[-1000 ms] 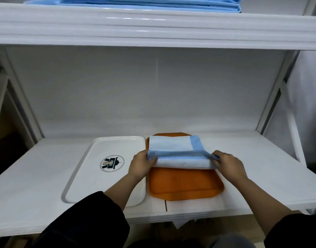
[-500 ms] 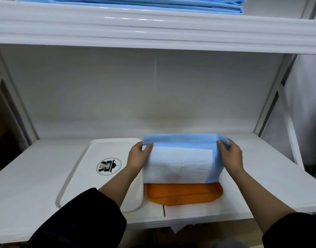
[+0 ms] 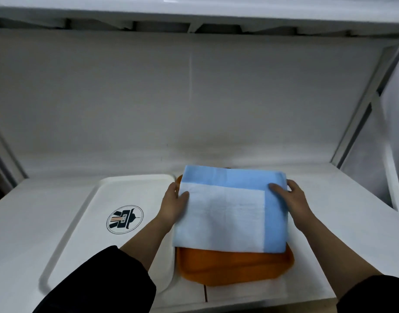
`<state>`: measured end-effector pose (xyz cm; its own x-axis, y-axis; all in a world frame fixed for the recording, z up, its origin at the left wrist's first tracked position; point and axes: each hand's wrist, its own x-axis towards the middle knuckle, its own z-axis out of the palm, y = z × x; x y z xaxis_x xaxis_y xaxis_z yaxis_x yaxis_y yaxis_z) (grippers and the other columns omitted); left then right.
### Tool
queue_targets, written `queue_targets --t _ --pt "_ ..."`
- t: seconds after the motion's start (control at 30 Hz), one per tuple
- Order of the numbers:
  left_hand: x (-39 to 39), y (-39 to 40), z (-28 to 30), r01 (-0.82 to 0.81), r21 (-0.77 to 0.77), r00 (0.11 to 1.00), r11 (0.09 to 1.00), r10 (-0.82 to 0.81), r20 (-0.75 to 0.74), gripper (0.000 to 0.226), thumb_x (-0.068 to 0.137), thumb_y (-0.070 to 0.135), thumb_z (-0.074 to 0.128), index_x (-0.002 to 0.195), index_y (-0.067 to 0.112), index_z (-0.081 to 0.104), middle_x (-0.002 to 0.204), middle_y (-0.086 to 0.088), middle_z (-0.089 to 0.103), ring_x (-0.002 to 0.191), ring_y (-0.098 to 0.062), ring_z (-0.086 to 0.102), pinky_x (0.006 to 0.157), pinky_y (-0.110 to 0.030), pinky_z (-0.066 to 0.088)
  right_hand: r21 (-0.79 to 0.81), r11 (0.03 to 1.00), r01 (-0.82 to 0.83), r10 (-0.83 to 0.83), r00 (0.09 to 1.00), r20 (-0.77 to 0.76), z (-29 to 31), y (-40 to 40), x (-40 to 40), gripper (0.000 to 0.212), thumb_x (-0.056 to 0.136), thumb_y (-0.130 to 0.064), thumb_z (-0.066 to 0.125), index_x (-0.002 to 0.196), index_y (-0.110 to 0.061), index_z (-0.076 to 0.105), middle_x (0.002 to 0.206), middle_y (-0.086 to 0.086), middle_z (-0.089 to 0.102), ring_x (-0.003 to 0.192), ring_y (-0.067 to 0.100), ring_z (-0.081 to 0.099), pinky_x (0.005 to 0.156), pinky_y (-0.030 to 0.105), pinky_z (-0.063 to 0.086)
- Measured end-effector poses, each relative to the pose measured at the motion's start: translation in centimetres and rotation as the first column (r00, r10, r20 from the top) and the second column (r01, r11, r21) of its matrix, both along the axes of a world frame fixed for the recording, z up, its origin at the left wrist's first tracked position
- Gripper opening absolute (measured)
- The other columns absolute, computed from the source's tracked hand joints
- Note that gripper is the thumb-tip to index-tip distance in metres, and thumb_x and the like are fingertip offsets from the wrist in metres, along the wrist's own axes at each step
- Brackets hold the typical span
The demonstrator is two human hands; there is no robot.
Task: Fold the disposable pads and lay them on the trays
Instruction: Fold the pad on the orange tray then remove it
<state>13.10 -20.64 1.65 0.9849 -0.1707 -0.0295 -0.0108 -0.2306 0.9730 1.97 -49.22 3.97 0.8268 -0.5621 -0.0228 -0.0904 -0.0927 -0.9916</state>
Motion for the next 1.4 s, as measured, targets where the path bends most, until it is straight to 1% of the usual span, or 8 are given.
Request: queue_targets --t 0.13,0.33,0.6,0.87,1.0,1.07,1.17,1.4 --pt "1.5 -0.5 -1.8 -0.006 0.037 1.000 0.999 0.007 -0.023 0.004 0.089 0.021 0.050 0.092 0.020 0.047 0.093 -0.008 0.060 0.088 -0.026 0.060 0.077 -0.041 0.051 0.057 0.981 -0.187 0.194 0.967 -0.162 -1.4 -0.9 1.3 0.027 0.082 -0.023 0.073 0.106 -0.015 0.066 0.099 0.004 0.072 0.088 0.021 0.069 0.073 0.032 0.054" --pt "2.4 -0.6 -3.4 0.022 0.193 0.995 0.981 -0.004 -0.097 0.049 0.088 0.023 0.059 0.131 0.019 0.035 0.117 -0.013 0.061 0.102 -0.030 0.062 0.086 -0.037 0.050 -0.301 0.953 -0.013 -0.049 0.979 -0.198 -4.4 0.5 3.8 0.024 0.086 -0.030 0.063 0.096 -0.009 0.057 0.096 0.008 0.061 0.089 0.026 0.058 0.074 0.031 0.040" --pt "1.5 -0.6 -5.2 0.041 0.774 0.948 0.632 -0.269 0.169 0.047 0.094 0.020 0.044 0.140 0.026 0.036 0.134 -0.002 0.052 0.117 -0.022 0.054 0.093 -0.029 0.041 -0.452 0.892 0.030 -0.176 0.942 -0.285 -6.9 1.1 4.6 0.038 0.095 -0.012 0.041 0.132 -0.017 0.041 0.103 0.012 0.062 0.082 0.024 0.051 0.073 0.033 0.038" --pt "1.3 -0.9 -7.1 -0.228 0.908 0.838 0.353 -0.403 0.367 0.017 0.067 0.021 0.061 0.078 0.015 0.072 0.071 -0.005 0.059 0.045 -0.021 0.055 0.044 -0.028 0.042 -0.477 0.876 0.067 -0.201 0.951 -0.237 -7.3 1.1 5.2 0.046 0.097 -0.013 0.034 0.142 -0.022 0.031 0.108 0.010 0.060 0.093 0.028 0.055 0.084 0.040 0.042" --pt "0.7 -0.7 -7.5 -0.162 0.921 0.884 0.356 -0.363 0.296 0.045 0.078 0.045 0.043 0.105 0.019 0.067 0.118 -0.016 0.060 0.103 -0.033 0.061 0.081 -0.046 0.050 -0.762 0.647 0.033 -0.298 0.931 -0.212 -8.4 1.9 4.8 0.058 0.089 -0.003 0.048 0.145 -0.012 0.033 0.134 0.017 0.050 0.114 0.036 0.052 0.090 0.045 0.044" --pt "0.3 -1.4 -7.4 -0.148 0.934 0.849 0.325 -0.442 0.289 0.062 0.091 0.054 0.023 0.141 0.022 0.040 0.156 -0.016 0.020 0.144 -0.034 0.019 0.114 -0.054 0.016 -0.894 0.448 -0.007 -0.288 0.945 -0.152 -9.3 2.8 4.7 0.061 0.075 -0.002 0.062 0.134 -0.004 0.048 0.127 0.020 0.056 0.107 0.037 0.057 0.081 0.046 0.049" --pt "-0.5 -3.3 -7.3 0.003 0.946 0.779 0.325 -0.593 0.202 0.090 0.077 0.071 -0.015 0.152 0.025 0.002 0.159 -0.002 -0.014 0.144 -0.019 -0.019 0.113 -0.042 -0.018 -0.921 0.325 -0.215 -0.005 0.973 -0.229 -10.5 5.6 4.6 0.046 0.083 -0.030 0.045 0.122 -0.011 0.061 0.126 0.010 0.061 0.115 0.029 0.060 0.089 0.046 0.050" --pt "-1.9 -3.9 -9.4 0.168 0.932 0.762 0.321 -0.643 0.084 0.117 0.047 0.077 -0.037 0.150 0.030 -0.009 0.160 0.003 -0.011 0.147 -0.017 -0.013 0.117 -0.040 -0.011 -0.778 0.306 -0.549 0.217 0.836 -0.504 -12.2 7.8 4.5 0.102 0.064 -0.076 -0.024 0.151 -0.031 0.006 0.159 -0.012 -0.001 0.143 0.003 -0.013 0.112 0.027 -0.014"
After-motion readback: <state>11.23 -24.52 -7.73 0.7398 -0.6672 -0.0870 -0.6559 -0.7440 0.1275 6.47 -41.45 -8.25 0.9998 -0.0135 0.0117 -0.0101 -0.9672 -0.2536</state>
